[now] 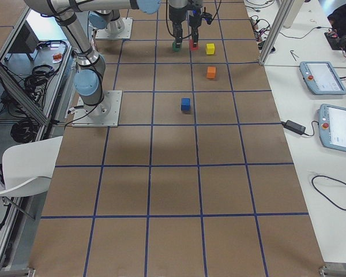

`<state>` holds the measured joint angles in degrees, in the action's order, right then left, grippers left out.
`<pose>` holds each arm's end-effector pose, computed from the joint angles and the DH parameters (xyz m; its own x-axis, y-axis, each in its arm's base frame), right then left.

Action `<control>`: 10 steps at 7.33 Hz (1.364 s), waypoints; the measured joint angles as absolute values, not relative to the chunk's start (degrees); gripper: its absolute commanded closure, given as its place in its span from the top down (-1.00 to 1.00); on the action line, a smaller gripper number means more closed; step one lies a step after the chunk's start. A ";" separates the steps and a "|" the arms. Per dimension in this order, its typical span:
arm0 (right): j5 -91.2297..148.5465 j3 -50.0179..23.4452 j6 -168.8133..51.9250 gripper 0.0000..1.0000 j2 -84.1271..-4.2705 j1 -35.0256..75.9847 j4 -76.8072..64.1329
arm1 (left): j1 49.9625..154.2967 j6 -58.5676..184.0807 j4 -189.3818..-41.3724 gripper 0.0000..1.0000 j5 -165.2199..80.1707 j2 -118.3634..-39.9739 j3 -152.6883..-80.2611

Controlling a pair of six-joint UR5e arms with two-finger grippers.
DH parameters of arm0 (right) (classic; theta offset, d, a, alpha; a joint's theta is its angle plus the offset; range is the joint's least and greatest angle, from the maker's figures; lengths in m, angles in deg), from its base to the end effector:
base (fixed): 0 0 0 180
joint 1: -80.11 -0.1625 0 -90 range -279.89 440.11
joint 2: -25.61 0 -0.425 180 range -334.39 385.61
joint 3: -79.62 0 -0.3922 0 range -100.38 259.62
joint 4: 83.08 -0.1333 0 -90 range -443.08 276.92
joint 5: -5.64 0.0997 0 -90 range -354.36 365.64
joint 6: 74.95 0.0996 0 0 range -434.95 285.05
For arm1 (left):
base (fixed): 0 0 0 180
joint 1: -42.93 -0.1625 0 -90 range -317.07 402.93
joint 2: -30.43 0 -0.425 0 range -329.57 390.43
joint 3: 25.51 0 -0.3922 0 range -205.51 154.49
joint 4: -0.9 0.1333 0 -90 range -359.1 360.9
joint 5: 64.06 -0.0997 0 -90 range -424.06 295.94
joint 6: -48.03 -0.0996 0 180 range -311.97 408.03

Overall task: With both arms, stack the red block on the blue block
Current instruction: 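Carry the red cube with the left gripper toward the table center, then lower the red cube and open the left gripper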

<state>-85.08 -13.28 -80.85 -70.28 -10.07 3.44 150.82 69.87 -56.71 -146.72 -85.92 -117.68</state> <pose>0.1335 -0.4465 0.5053 -0.9943 -0.1060 0.0116 -0.1059 0.9943 0.0098 -0.3354 -0.5636 0.2643 -0.9877 -0.0628 0.1434 -0.0656 0.9977 -0.0152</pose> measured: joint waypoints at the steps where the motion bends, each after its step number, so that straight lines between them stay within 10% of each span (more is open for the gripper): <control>1: -85.05 -13.28 -80.89 1.00 -70.28 -10.07 3.49 | 152.46 71.39 -56.58 -1.00 -147.86 -88.67 -116.12; 3: -84.97 -13.28 -80.92 1.00 -70.28 -10.05 3.56 | 153.99 72.39 -56.49 -1.00 -148.72 -91.89 -115.19; 5: -84.87 -13.28 -80.87 1.00 -70.28 -9.99 3.57 | 154.44 72.53 -56.49 0.99 -148.93 -93.43 -115.11; 10: -85.21 -13.01 -80.92 1.00 -70.45 -9.86 2.75 | 154.09 71.65 -58.35 1.00 -152.68 -91.89 -114.48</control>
<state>-85.21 -13.01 -80.92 -70.45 -9.86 2.75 154.09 71.65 -58.35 -152.68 -91.89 -114.48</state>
